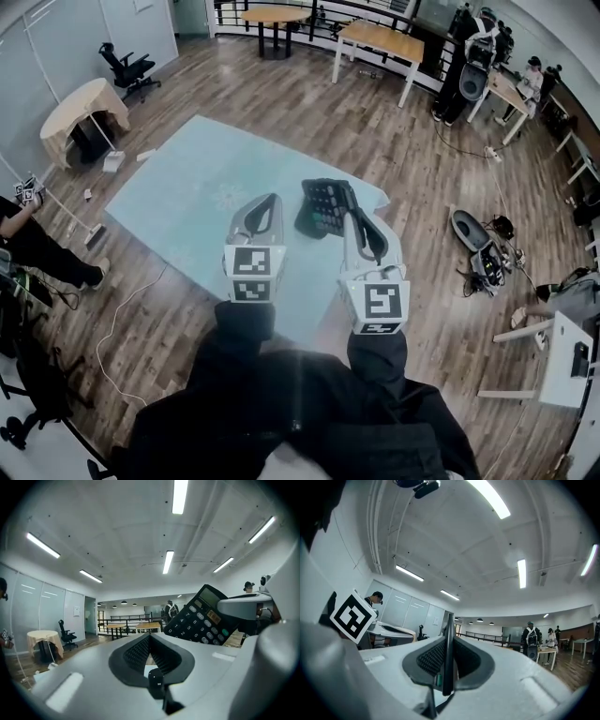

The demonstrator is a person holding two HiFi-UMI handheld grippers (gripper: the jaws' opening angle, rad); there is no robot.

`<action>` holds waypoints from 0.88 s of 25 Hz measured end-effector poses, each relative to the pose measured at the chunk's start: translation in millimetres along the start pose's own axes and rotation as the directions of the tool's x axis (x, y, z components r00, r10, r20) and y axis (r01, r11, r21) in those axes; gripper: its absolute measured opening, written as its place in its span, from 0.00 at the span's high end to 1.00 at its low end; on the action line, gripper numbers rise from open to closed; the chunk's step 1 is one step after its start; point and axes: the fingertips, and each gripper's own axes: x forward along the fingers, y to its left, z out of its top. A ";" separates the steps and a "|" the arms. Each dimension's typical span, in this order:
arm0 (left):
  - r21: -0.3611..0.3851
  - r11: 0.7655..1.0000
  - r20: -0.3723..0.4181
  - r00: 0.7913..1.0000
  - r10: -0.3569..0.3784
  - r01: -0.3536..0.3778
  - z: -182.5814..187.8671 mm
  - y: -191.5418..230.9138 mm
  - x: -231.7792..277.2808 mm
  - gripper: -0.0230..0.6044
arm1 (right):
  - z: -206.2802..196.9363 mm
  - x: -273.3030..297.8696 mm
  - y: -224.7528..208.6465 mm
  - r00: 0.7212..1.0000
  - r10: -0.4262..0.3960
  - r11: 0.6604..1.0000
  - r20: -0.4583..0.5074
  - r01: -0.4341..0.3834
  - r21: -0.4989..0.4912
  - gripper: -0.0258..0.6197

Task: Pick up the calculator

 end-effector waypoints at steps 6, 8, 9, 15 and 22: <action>0.009 1.000 0.040 0.999 0.005 -0.005 11.6 -3.3 5.8 0.96 | 10.5 4.1 -8.6 0.999 -0.025 1.000 0.033 0.025 -0.004 0.88; 0.010 1.000 0.041 0.999 -0.001 0.001 11.7 -4.0 7.1 0.96 | 11.9 5.7 -7.4 0.999 -0.026 1.000 0.038 0.026 -0.008 0.89; 0.012 1.000 0.042 0.999 -0.003 0.002 11.8 -4.1 7.6 0.96 | 12.0 6.5 -6.8 0.999 -0.026 1.000 0.040 0.026 -0.011 0.88; 0.019 1.000 0.044 0.999 -0.006 0.005 12.5 -5.3 10.0 0.96 | 13.5 9.4 -5.1 0.999 -0.015 1.000 0.047 0.016 -0.016 0.89; 0.014 1.000 0.046 0.999 -0.013 0.012 16.7 -10.9 9.6 0.96 | 16.3 7.3 -7.8 0.998 -0.008 1.000 0.057 0.009 -0.028 0.88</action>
